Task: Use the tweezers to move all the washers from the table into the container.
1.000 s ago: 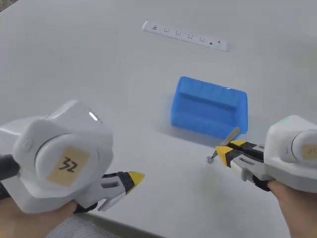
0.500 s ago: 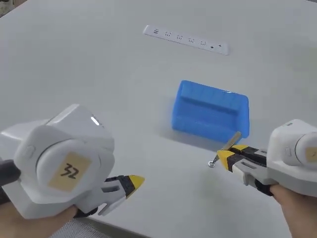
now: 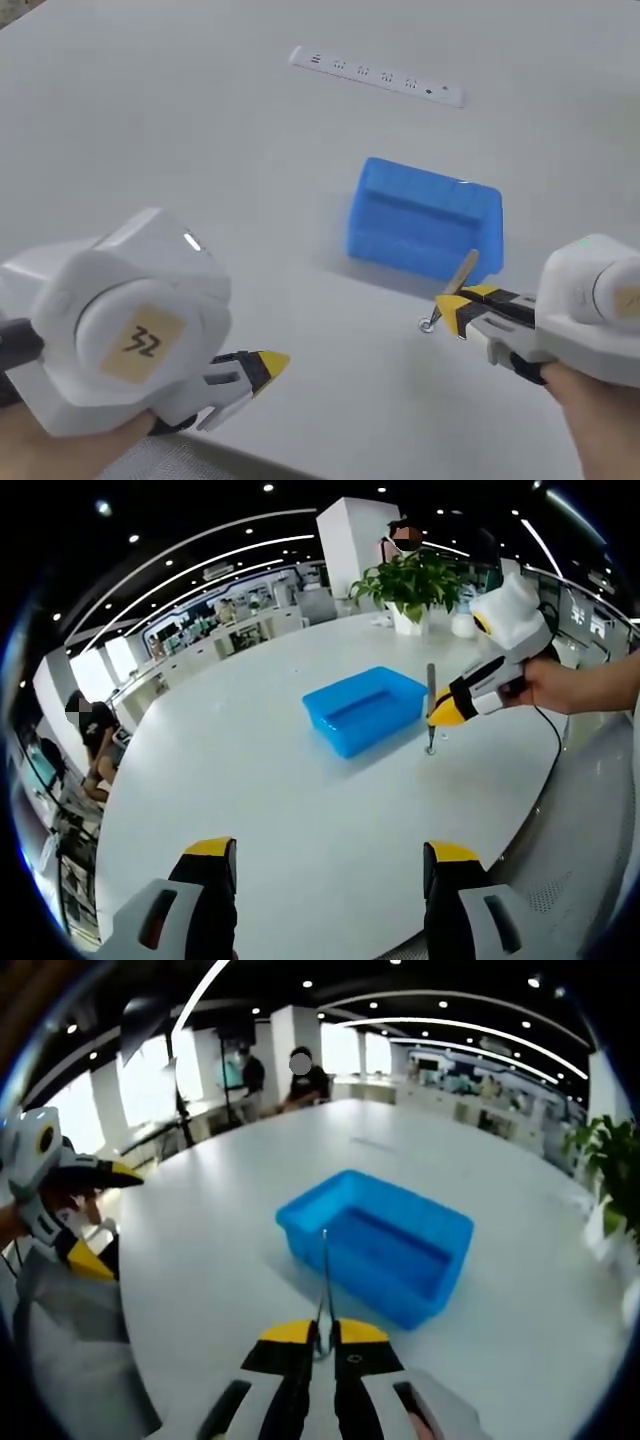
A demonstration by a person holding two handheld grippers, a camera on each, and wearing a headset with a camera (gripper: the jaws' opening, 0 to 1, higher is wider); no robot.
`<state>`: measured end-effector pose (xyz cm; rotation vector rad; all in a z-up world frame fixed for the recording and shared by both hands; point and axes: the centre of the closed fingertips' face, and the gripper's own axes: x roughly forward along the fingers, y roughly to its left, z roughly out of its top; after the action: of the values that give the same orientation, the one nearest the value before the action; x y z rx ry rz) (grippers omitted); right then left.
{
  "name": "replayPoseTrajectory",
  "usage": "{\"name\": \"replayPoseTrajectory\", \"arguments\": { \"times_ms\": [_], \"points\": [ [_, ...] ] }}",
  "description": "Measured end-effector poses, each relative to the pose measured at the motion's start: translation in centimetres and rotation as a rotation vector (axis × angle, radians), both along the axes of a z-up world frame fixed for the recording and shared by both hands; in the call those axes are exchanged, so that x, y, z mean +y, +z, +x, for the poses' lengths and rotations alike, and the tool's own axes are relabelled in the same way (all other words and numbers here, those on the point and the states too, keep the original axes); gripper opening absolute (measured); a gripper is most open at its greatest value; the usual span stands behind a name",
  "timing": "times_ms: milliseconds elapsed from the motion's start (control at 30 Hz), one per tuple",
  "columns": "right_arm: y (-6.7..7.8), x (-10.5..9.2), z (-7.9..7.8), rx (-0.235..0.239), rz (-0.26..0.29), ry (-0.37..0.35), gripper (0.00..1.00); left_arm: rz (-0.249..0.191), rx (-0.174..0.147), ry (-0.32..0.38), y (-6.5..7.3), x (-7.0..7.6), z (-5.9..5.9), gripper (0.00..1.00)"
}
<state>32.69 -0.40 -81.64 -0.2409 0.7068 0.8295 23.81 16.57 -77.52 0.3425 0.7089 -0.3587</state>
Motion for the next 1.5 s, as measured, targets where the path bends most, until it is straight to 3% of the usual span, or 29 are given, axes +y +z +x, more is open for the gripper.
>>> {"name": "replayPoseTrajectory", "arguments": {
  "times_ms": [967,1167,1300,1367,1467,1500],
  "points": [
    [0.0,0.9,0.3,-0.018,0.021,-0.002,0.04,0.015,0.003,-0.002,0.0,0.2,-0.1,0.77],
    [-0.6,0.6,0.0,0.007,0.013,0.008,0.03,0.015,0.006,-0.010,-0.1,0.0,0.1,0.76],
    [-0.7,0.5,-0.1,-0.001,-0.004,0.028,0.02,0.007,0.004,-0.017,-0.1,-0.2,0.2,0.75],
    [-0.6,0.7,-0.2,-0.007,-0.007,0.044,0.02,-0.009,0.009,-0.049,-0.2,-0.8,0.3,0.66],
    [-0.5,0.9,-0.6,-0.004,-0.008,0.070,0.02,-0.099,0.004,-0.099,-0.1,-2.5,0.9,0.48],
    [-0.4,1.2,-0.9,-0.003,-0.005,0.085,0.02,-0.147,0.004,-0.099,0.0,-3.1,1.3,0.44]
  ]
}}
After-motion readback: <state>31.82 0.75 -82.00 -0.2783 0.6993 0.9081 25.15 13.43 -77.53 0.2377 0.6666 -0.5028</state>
